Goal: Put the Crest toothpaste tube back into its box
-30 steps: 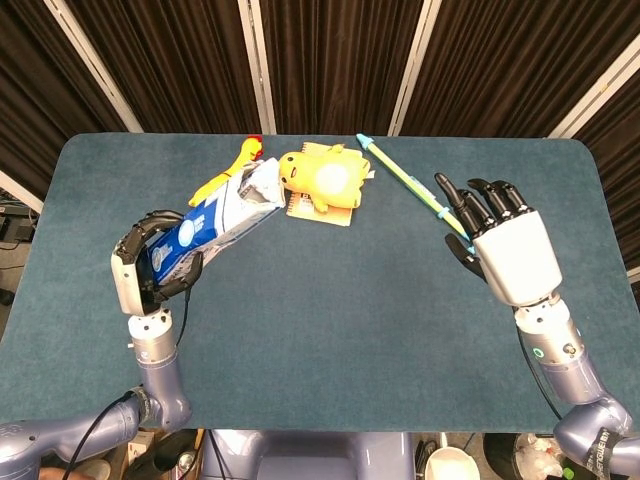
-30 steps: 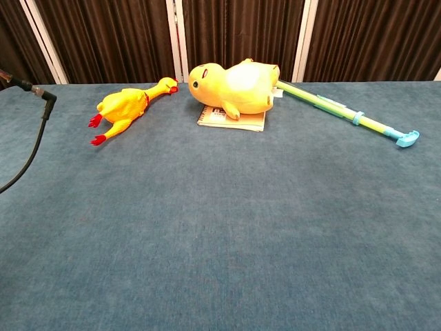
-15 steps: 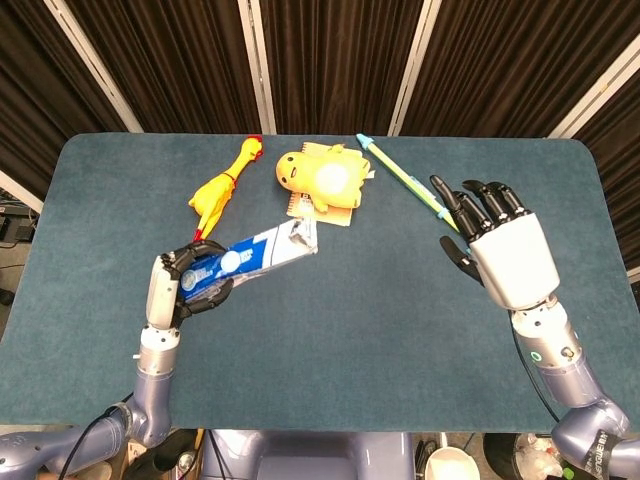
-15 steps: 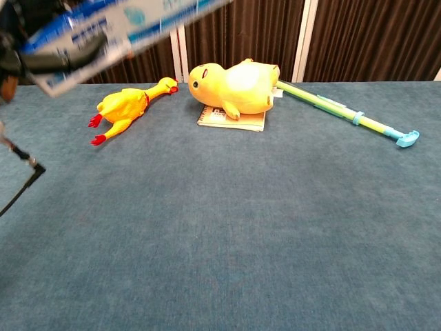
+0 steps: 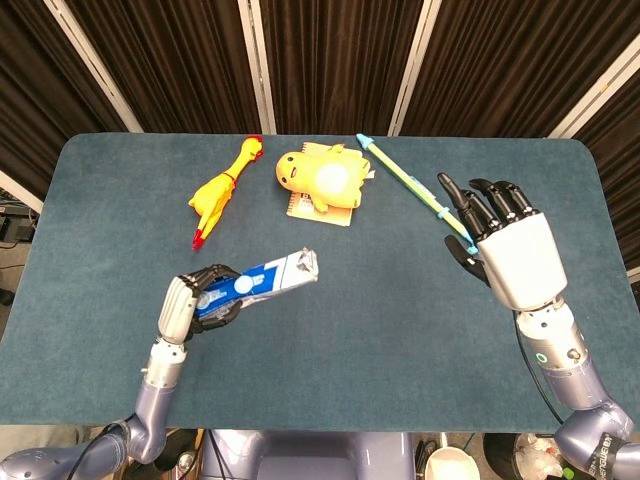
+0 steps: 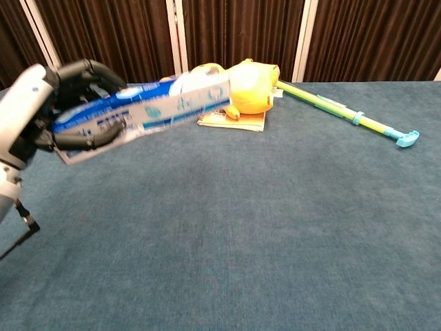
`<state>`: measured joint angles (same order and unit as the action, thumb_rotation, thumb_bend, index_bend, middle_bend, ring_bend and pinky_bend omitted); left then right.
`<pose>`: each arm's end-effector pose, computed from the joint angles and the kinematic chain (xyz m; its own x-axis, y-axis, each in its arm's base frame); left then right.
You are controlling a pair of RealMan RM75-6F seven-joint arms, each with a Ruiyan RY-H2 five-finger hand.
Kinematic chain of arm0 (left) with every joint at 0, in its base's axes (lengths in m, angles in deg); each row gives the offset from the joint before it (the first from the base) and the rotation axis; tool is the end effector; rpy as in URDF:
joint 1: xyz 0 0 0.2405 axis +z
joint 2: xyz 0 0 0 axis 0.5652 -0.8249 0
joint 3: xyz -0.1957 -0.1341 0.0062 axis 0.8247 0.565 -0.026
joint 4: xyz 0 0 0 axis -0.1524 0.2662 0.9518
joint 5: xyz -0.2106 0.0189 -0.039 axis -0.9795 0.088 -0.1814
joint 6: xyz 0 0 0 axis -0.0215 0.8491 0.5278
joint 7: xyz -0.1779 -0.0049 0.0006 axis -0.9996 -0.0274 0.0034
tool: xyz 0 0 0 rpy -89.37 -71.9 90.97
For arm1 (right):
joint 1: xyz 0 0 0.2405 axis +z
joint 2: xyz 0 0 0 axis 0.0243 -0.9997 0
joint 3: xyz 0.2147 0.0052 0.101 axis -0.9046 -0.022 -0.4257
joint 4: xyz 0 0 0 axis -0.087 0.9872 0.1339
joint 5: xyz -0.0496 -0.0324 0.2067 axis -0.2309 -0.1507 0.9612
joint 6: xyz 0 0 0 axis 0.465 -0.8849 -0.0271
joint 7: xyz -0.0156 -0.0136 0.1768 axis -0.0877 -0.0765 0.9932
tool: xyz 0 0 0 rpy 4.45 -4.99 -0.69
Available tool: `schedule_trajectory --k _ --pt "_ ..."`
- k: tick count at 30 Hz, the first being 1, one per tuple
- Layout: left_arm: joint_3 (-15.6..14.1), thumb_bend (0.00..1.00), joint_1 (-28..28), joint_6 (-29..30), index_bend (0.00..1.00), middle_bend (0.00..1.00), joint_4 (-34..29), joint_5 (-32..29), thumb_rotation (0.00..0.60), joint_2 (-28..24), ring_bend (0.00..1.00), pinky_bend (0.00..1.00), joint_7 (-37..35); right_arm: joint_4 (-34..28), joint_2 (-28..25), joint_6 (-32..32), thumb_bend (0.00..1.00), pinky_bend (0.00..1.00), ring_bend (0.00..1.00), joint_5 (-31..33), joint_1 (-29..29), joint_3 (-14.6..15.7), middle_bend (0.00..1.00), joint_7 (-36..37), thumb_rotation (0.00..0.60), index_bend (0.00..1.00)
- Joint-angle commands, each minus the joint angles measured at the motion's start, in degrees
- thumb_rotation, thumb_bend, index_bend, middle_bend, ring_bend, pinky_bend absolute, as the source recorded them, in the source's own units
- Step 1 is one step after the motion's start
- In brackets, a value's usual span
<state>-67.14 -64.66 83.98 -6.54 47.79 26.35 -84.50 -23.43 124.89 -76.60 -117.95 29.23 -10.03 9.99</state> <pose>-0.1454 0.3034 -0.0310 -0.3389 -0.0027 0.9408 0.7945 -0.5364 0.2846 -0.0754 -0.3208 0.1969 0.3509 0.5295 0.7724 -0.6524 -0.4535 0.6073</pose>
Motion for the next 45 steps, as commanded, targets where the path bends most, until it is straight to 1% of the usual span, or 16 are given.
schedule_trajectory --k 1,8,12,24,28,30,31,33,35,37,40,41,45 --pt "-1.59 0.59 0.91 -2.08 0.36 0.53 4.36 0.03 0.6 2.61 0.53 0.66 -1.2 0.11 -0.04 0.07 0.28 0.37 0.3 0.06 0.14 -0.21 0.43 0.16 0.6 0.0" --pt "-3.15 0.59 2.71 -4.69 0.36 0.52 10.74 -0.44 0.6 5.7 0.53 0.66 -3.25 0.49 -0.29 0.55 0.28 0.37 0.3 0.58 0.52 -0.72 0.43 0.5 0.6 0.0" --pt "-3.85 0.59 3.59 -5.29 0.36 0.52 13.17 -0.31 0.6 6.68 0.53 0.66 -4.38 0.71 -0.13 0.77 0.27 0.37 0.3 0.67 0.7 -0.75 0.43 0.6 0.6 0.0" --pt "-6.55 0.58 5.59 -6.56 0.35 0.5 16.81 1.33 0.6 8.02 0.51 0.65 -5.09 0.48 0.49 1.28 0.28 0.37 0.3 0.62 1.32 -0.85 0.43 0.33 0.6 0.0" --pt "-7.37 0.54 6.4 -7.37 0.33 0.47 17.42 1.6 0.6 7.97 0.49 0.63 -4.89 -0.08 0.35 0.96 0.28 0.37 0.3 0.51 1.12 -0.85 0.43 0.13 0.6 0.0" --pt "-7.8 0.49 6.79 -7.83 0.31 0.44 17.55 1.77 0.6 7.79 0.45 0.6 -4.56 -0.31 0.24 0.95 0.28 0.37 0.3 0.43 1.07 -0.82 0.43 -0.02 0.6 0.0" --pt "-8.0 0.46 6.9 -8.01 0.29 0.41 17.57 1.9 0.6 7.65 0.42 0.56 -4.37 -0.27 0.2 1.13 0.28 0.37 0.3 0.57 1.22 -0.96 0.43 0.01 0.6 0.0" --pt "-8.21 0.39 6.98 -7.96 0.24 0.35 17.49 2.2 0.6 7.25 0.34 0.46 -3.64 -0.17 0.13 1.55 0.28 0.37 0.3 0.84 1.48 -1.12 0.43 0.08 0.6 0.0" --pt "-8.09 0.31 6.93 -7.89 0.17 0.26 16.94 2.25 0.6 6.88 0.24 0.33 -3.2 -0.18 0.09 1.64 0.28 0.37 0.3 0.8 1.51 -1.09 0.43 0.06 0.6 0.0" --pt "-7.87 0.26 6.7 -7.8 0.12 0.2 16.13 2.32 0.6 6.29 0.17 0.24 -2.26 -0.26 0.14 1.64 0.27 0.37 0.3 0.79 1.51 -1.05 0.43 0.04 0.6 0.0" --pt "-7.65 0.22 6.45 -7.64 0.07 0.14 14.7 2.43 0.6 5.37 0.11 0.18 -1.3 -0.72 0.22 1.37 0.28 0.37 0.3 0.5 1.18 -0.67 0.43 -0.1 0.6 0.0" --pt "-7.6 0.21 6.31 -7.48 0.05 0.13 13.8 2.57 0.6 4.73 0.09 0.16 -0.7 -1.65 0.17 0.28 0.28 0.37 0.3 -0.69 0.16 0.33 0.43 -0.67 0.6 0.0" --pt "-7.23 0.21 6.03 -6.26 0.03 0.11 8.27 3.12 0.6 1.13 0.08 0.14 2.51 -3.1 -0.03 -1.04 0.28 0.37 0.3 -1.92 -1.45 1.62 0.43 -2.18 0.6 0.0"
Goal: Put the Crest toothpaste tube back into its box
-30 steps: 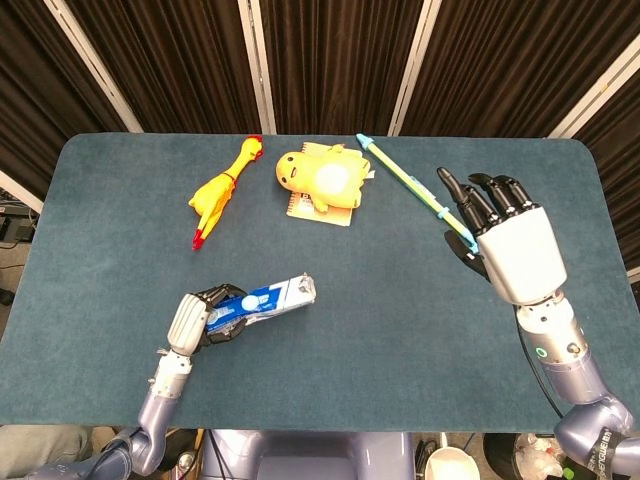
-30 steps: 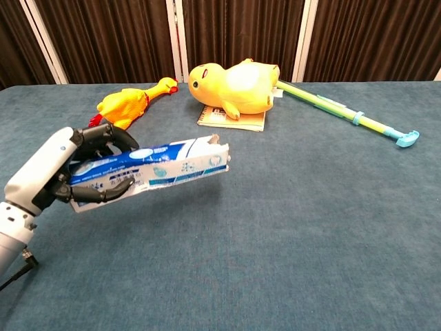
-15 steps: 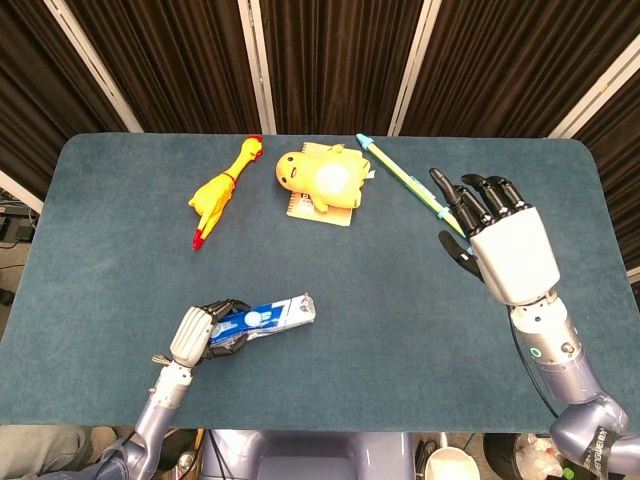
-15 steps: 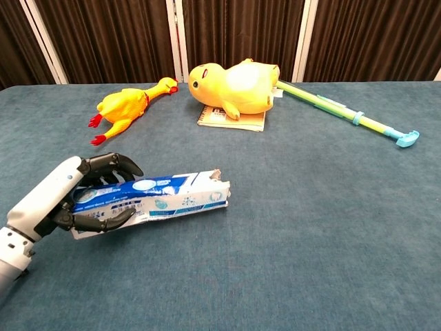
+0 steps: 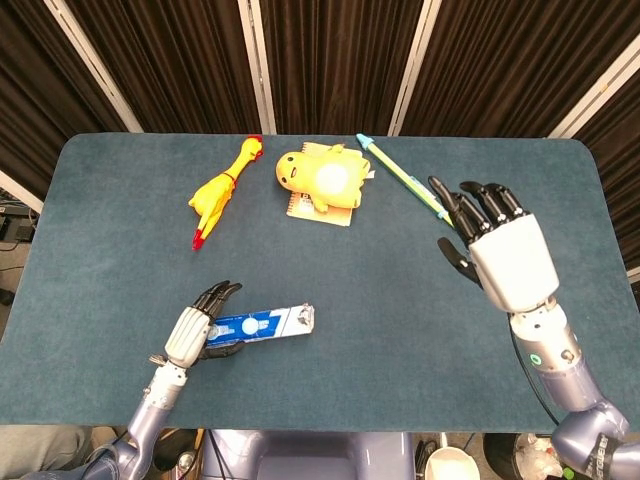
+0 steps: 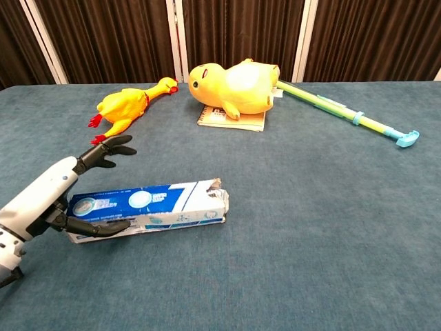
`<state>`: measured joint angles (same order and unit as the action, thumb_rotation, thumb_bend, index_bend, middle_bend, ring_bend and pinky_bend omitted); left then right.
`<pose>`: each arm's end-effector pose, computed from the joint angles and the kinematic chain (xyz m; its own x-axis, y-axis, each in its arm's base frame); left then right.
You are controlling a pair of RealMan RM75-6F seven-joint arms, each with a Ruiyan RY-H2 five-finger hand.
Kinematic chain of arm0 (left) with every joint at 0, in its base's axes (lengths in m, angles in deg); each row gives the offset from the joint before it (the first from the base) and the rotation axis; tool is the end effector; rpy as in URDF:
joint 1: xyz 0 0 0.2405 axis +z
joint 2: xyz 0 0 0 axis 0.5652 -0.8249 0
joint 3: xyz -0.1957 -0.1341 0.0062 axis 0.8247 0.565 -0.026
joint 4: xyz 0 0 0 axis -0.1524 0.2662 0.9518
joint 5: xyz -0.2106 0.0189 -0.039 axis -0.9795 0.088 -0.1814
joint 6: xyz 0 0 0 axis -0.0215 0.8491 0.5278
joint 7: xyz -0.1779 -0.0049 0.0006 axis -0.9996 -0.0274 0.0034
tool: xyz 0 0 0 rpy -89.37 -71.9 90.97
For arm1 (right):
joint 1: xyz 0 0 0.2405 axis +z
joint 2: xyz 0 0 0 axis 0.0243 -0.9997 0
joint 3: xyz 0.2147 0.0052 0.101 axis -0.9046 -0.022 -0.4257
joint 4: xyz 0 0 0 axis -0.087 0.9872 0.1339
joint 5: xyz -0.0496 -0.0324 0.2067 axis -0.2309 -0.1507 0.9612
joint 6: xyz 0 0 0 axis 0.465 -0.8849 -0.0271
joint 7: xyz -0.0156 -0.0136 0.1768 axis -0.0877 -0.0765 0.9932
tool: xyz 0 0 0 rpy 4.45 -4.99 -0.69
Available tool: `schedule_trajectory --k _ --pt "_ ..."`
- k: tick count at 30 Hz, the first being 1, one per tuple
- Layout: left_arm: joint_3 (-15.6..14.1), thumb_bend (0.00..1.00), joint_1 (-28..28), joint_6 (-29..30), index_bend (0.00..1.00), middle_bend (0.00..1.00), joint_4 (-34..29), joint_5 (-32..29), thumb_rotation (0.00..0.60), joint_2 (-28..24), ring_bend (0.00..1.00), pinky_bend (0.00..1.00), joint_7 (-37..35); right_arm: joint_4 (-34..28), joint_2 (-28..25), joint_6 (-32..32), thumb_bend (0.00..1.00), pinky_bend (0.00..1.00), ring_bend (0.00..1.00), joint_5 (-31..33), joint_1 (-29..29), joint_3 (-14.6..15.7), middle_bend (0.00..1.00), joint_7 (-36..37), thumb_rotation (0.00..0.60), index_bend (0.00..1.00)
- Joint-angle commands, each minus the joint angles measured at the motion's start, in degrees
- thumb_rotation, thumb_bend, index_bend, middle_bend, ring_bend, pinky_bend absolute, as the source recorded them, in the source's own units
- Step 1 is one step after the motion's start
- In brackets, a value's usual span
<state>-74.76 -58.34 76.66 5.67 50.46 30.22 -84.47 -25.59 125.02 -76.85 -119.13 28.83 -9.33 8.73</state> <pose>-0.1951 0.2741 -0.0807 -0.1002 0.1396 0.9851 0.8787 -0.4521 0.1535 -0.0702 -0.3120 0.1914 0.3412 0.5210 0.7824 -0.6482 -0.4724 0.5973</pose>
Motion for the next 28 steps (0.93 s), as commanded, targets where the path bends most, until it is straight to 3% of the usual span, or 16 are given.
schedule_trajectory --k 1,8,13,16,19,23,28 --pt "0.6 0.21 -0.32 1.42 0.03 0.1 -5.63 0.5 0.6 -3.71 0.07 0.13 3.17 -1.23 -0.24 -0.92 0.28 0.37 0.3 -0.75 -1.37 1.17 0.43 -1.11 0.6 0.0" --pt "3.42 0.21 -1.09 4.13 0.03 0.09 -21.47 0.78 0.6 -12.91 0.07 0.13 10.04 -4.78 -1.02 -2.94 0.28 0.34 0.29 -2.03 -5.78 5.15 0.41 -2.11 0.6 0.0" --pt "4.3 0.22 -1.35 3.32 0.04 0.1 -35.33 1.12 0.6 -23.17 0.07 0.13 18.04 -6.61 -2.4 -4.06 0.28 0.3 0.27 -1.94 -11.6 10.99 0.39 -3.21 0.6 0.0" --pt "3.42 0.22 -0.33 3.56 0.04 0.1 -41.71 1.81 0.6 -30.02 0.07 0.13 22.28 -5.5 -3.47 -4.87 0.28 0.26 0.25 0.63 -15.3 13.97 0.36 -0.13 0.6 0.0" --pt "1.76 0.22 1.86 3.67 0.04 0.1 -48.04 1.24 0.6 -36.75 0.07 0.12 25.0 -4.26 -2.96 -5.26 0.28 0.18 0.16 1.2 -18.6 17.41 0.27 2.88 0.6 0.0" --pt "-1.32 0.22 4.7 3.94 0.03 0.07 -51.37 1.38 0.6 -43.08 0.06 0.08 27.43 -3.86 -0.56 -3.73 0.28 0.07 0.03 4.47 -21.27 20.02 0.11 2.22 0.6 0.0" --pt "-5.09 0.2 8.15 3.32 0.01 0.0 -54.07 0.64 0.6 -49.56 0.0 0.01 29.92 -0.84 0.94 -4.05 0.28 0.0 0.0 8.49 -25.27 22.32 0.0 3.0 0.6 0.0"
